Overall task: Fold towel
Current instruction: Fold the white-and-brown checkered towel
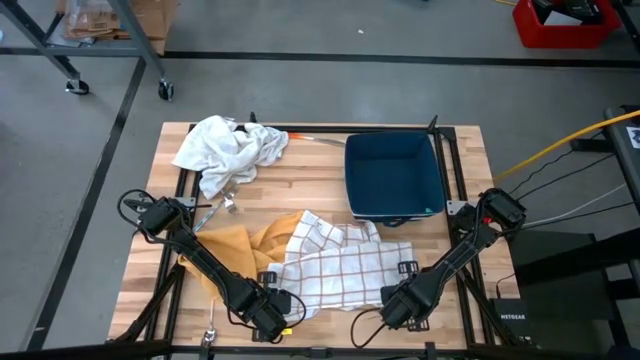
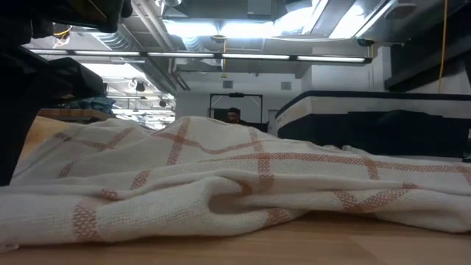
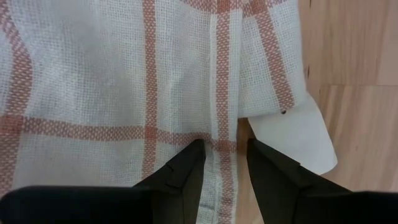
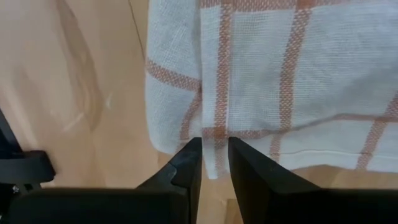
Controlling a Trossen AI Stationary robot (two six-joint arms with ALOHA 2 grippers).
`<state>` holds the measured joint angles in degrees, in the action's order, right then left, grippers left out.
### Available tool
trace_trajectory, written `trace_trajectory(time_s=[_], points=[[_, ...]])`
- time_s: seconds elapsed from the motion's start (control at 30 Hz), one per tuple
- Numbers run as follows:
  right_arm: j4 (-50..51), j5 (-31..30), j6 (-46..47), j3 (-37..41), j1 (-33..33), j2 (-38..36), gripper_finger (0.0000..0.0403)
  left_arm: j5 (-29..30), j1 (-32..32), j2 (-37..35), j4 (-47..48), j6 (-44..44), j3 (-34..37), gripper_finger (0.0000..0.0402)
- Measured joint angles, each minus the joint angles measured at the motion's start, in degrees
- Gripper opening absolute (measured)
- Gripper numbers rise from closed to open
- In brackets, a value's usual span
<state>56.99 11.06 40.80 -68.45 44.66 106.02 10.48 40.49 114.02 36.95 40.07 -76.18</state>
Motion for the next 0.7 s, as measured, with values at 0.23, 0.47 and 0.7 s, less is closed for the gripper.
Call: trace_trajectory(time_s=[0.23, 0.47, 0.7], points=[[0.0, 0.0, 2.3, 0.0, 0.0, 0.0, 0.0099, 0.0, 0.0, 0.0, 0.0, 0.0, 0.0, 0.0117], [-1.4, 1.8, 5.0, 3.0, 0.0, 0.0, 0.0182, 0.0, 0.0, 0.0, 0.0, 0.0, 0.0, 0.0117], [-3.3, 1.6, 3.8, 4.9, 0.0, 0.0, 0.0217, 0.2, 0.0, 0.0, 0.0, 0.0, 0.0, 0.0117]])
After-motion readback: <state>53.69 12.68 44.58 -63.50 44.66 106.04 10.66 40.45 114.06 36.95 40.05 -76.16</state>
